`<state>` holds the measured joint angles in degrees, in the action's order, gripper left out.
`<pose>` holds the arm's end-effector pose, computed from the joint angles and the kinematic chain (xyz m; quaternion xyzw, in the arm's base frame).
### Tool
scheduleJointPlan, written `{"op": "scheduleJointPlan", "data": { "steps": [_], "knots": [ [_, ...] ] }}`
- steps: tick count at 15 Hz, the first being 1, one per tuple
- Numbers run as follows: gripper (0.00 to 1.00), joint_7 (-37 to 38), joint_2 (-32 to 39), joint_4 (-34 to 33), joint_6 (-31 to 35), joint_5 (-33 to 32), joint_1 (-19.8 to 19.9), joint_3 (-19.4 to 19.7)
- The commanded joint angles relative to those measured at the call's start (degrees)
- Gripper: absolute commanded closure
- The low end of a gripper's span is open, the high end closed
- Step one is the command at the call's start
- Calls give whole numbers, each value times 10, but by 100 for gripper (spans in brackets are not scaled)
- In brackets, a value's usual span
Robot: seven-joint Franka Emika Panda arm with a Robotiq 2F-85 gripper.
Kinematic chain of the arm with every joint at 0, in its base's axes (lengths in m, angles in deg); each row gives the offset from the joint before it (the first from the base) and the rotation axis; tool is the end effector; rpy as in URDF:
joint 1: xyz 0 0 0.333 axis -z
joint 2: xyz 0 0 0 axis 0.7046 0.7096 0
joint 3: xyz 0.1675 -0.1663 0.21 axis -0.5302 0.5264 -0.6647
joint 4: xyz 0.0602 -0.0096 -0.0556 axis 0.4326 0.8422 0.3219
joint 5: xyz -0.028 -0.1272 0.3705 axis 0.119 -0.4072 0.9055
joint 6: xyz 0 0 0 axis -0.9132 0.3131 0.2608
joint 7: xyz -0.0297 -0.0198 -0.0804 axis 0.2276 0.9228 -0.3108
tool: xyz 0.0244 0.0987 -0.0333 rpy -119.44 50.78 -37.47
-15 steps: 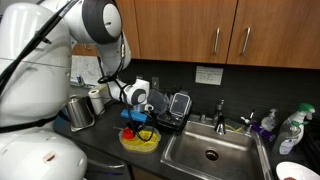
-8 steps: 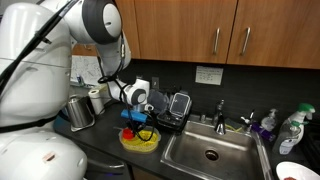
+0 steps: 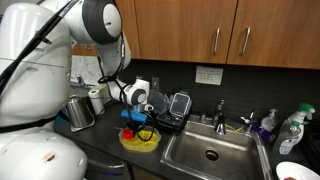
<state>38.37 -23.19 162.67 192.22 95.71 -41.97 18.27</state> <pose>0.4707 0.0418 0.1263 -0.9820 -0.0840 0.1515 0.0753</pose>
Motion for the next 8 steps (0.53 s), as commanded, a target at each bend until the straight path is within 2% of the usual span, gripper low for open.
{"op": "scheduleJointPlan", "data": {
  "steps": [1,6,7,8],
  "knots": [
    [96,0,0,-2,-2,1,-2,2],
    [96,0,0,-2,-2,1,-2,2],
    [71,0,0,-2,-2,1,-2,2],
    [98,-7,1,0,3,3,0,0]
  ]
}}
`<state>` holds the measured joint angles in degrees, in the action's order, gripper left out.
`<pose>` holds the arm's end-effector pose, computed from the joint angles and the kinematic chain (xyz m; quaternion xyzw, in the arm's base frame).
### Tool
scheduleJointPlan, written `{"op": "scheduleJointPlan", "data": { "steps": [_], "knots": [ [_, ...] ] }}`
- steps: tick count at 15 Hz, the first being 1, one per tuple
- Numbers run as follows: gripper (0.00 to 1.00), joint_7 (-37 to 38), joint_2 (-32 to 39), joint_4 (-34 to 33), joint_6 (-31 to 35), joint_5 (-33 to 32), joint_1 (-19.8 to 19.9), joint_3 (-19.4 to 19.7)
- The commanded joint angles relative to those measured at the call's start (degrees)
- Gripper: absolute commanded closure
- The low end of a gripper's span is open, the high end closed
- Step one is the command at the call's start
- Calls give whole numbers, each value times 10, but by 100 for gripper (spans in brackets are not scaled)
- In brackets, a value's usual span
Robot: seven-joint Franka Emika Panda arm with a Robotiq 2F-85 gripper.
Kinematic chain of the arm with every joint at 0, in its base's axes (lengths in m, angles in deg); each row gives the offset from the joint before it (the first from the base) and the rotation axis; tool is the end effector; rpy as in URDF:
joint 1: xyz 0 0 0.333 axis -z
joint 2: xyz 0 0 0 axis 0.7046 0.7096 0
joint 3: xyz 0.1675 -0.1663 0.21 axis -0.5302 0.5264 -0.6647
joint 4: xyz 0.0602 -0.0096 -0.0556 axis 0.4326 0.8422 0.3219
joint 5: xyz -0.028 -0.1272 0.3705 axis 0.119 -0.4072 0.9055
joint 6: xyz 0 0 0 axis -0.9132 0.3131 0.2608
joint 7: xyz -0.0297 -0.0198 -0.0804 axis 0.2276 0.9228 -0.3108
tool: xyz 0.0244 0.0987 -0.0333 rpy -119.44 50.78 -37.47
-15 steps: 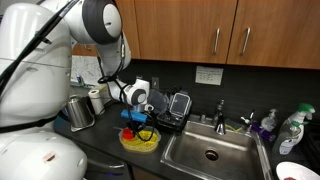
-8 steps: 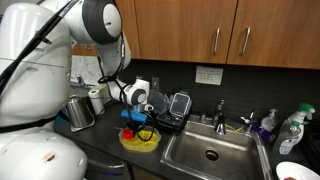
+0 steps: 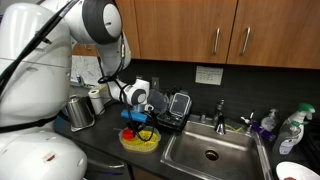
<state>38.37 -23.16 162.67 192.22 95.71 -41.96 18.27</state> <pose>0.4706 0.0418 0.1261 -0.9820 -0.0839 0.1518 0.0753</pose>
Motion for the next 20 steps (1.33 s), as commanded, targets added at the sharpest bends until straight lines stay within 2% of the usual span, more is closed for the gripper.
{"op": "scheduleJointPlan", "data": {
  "steps": [1,3,4,5,6,12,13,15,16,20],
  "knots": [
    [97,-5,1,1,4,3,0,0],
    [100,-5,1,2,6,6,1,-1],
    [71,-5,1,2,8,7,1,-2],
    [72,-7,1,3,9,8,2,-2],
    [67,-3,1,3,8,4,0,0],
    [27,-7,-1,5,14,11,4,-4],
    [45,0,3,-1,5,1,-1,1],
    [31,0,3,-1,5,1,-1,1],
    [27,0,3,-1,5,1,-1,1],
    [26,0,3,-1,5,1,-1,1]
  ]
}}
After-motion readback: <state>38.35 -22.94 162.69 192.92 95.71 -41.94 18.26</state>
